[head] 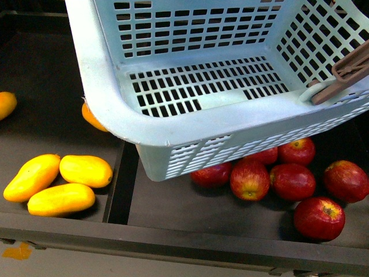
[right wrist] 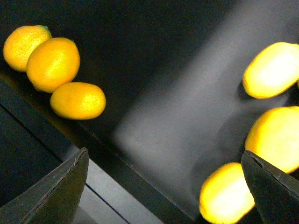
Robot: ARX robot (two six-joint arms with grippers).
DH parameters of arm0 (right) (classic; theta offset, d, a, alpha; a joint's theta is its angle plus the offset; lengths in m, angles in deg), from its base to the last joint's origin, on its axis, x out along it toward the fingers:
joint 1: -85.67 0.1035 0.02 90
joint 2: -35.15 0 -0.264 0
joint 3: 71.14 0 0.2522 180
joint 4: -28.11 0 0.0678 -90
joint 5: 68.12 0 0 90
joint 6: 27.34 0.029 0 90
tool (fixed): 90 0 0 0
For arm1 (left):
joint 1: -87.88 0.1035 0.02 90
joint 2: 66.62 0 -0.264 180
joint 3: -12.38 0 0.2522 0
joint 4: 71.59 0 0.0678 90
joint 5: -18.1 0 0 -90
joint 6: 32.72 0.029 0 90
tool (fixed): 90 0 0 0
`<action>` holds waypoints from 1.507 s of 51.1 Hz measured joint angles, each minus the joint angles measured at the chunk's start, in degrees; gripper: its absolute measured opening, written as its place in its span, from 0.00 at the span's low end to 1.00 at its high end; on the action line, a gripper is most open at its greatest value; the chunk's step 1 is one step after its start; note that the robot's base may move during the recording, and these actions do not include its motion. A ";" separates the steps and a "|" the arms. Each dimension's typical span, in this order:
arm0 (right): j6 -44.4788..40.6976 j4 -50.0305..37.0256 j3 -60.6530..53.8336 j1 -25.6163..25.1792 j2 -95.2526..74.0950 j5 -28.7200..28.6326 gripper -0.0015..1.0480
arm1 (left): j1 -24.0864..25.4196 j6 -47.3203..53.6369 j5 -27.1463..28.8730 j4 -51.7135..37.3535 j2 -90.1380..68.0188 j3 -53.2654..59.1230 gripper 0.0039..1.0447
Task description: Pick lemon and mango into basket
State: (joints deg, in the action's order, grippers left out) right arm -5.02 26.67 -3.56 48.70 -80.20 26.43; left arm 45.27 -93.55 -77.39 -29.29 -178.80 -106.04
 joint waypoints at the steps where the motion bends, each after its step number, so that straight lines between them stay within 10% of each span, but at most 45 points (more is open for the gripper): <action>1: -0.02 0.28 1.42 0.35 -1.27 0.17 0.92 | 0.00 0.00 0.00 0.00 0.00 0.00 0.04; 23: -25.70 5.33 33.46 6.25 -24.94 4.59 0.92 | 0.00 -0.02 -0.04 0.00 0.00 0.00 0.04; 45: -58.47 10.45 46.27 6.25 -34.95 -5.07 0.92 | 0.00 -0.02 -0.04 0.00 0.00 0.00 0.04; 77: -78.03 23.69 70.03 6.71 -48.37 -7.34 0.92 | 0.00 0.00 -0.02 0.00 0.00 0.00 0.04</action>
State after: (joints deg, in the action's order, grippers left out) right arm -83.05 50.36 66.47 55.41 -128.57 19.09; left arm 45.27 -93.55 -77.42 -29.29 -178.80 -106.04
